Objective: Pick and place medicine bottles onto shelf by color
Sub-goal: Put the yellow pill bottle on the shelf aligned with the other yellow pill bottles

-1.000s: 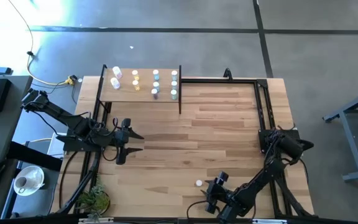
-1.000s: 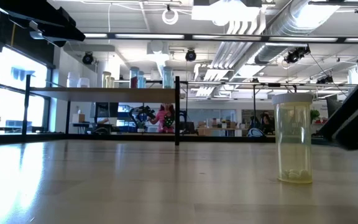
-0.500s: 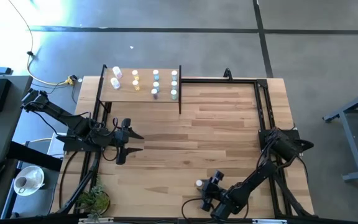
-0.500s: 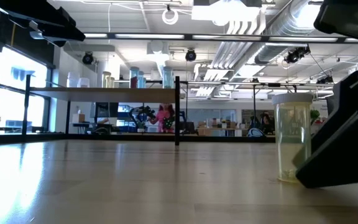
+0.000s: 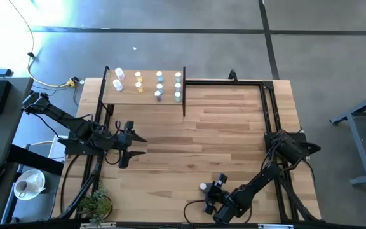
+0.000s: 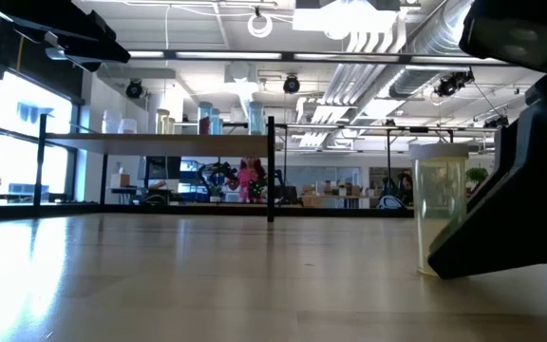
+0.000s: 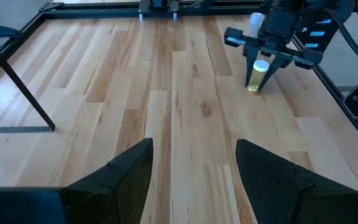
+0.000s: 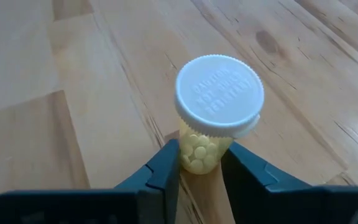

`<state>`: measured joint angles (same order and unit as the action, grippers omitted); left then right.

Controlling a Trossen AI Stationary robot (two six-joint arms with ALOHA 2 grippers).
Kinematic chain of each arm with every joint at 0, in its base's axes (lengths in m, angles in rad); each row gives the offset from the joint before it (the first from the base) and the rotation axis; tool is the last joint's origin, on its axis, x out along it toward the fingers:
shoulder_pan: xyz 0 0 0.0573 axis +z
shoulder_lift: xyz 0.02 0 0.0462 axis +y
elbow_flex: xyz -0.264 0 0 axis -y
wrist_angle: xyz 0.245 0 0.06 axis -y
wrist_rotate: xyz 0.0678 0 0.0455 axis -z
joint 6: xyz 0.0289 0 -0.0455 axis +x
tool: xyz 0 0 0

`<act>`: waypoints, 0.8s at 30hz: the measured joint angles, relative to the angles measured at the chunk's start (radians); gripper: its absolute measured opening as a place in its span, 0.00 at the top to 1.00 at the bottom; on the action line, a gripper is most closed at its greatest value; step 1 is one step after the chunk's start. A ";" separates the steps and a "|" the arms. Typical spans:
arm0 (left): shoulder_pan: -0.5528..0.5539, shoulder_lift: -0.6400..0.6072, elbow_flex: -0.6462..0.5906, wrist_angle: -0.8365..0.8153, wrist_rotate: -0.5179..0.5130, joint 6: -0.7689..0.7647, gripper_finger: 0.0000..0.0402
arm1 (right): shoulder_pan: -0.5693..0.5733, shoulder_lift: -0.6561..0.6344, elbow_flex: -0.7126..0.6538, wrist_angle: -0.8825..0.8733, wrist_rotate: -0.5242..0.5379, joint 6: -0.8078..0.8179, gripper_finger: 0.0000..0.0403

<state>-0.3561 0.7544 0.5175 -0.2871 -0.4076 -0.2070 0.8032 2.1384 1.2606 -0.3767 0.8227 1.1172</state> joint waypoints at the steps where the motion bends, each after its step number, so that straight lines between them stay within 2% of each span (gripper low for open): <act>1: 0.000 0.000 0.000 0.000 0.000 0.000 0.45 | 0.000 0.000 0.000 0.000 0.000 0.000 0.78; 8: 0.000 0.000 0.000 0.000 0.000 0.000 0.45 | -0.014 0.000 0.000 0.028 0.001 0.000 0.82; 16: 0.000 0.000 0.000 0.000 0.000 0.000 0.45 | -0.094 0.001 0.000 0.096 -0.004 -0.004 0.81; 24: -0.001 0.036 0.000 0.002 -0.002 -0.047 0.45 | -0.184 0.001 0.000 0.262 -0.020 -0.156 0.81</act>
<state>-0.3570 0.7899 0.5171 -0.2855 -0.4099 -0.2542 0.6187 2.1395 1.2606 -0.1149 0.8026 0.9607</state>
